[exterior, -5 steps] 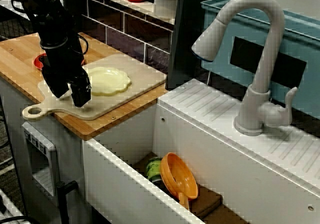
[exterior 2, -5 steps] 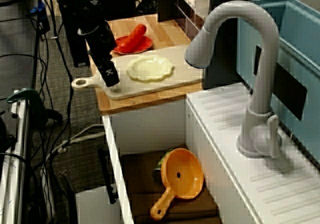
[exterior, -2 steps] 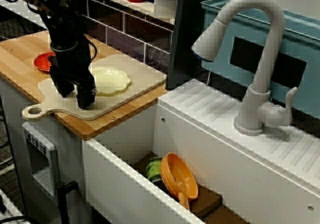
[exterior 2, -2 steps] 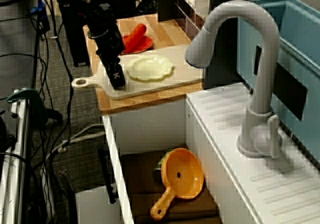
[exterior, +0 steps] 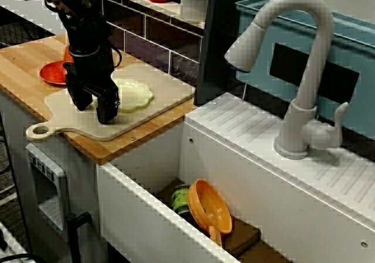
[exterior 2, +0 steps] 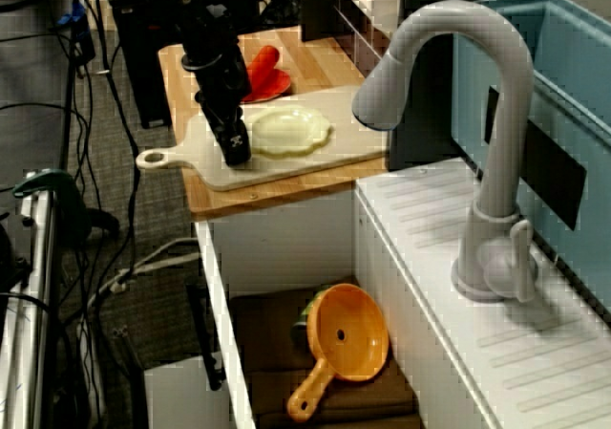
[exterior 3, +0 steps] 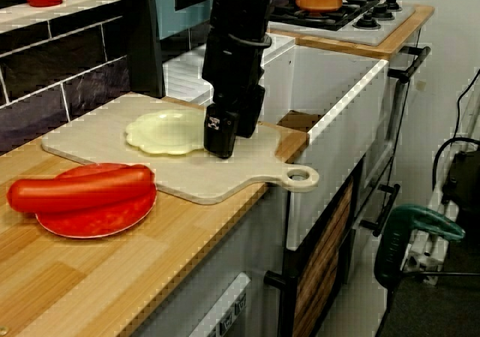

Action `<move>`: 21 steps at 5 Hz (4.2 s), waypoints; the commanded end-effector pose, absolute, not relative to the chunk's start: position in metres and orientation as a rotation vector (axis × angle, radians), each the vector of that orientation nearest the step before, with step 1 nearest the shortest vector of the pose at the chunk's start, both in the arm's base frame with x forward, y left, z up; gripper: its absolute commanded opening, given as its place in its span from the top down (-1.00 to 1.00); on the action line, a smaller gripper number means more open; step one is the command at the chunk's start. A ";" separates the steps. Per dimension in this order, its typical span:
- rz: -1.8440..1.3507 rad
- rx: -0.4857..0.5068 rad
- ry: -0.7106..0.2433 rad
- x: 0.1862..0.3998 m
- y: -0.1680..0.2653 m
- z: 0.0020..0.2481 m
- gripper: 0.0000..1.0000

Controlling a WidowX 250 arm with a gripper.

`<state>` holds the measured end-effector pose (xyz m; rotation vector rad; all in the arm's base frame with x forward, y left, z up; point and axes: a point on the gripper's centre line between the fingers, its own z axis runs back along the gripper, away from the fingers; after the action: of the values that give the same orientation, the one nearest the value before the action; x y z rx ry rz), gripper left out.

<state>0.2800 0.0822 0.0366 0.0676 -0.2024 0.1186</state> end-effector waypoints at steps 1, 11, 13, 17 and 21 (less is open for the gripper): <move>0.125 0.093 -0.247 0.290 0.095 0.047 -1.00; 0.284 0.001 -0.186 0.318 0.126 0.084 -1.00; 0.360 -0.009 -0.211 0.330 0.150 0.097 -1.00; 0.503 0.046 -0.243 0.343 0.198 0.101 -1.00; 0.594 0.078 -0.252 0.333 0.224 0.095 -1.00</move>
<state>0.3336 0.2100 0.0744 0.0574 -0.1958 0.5978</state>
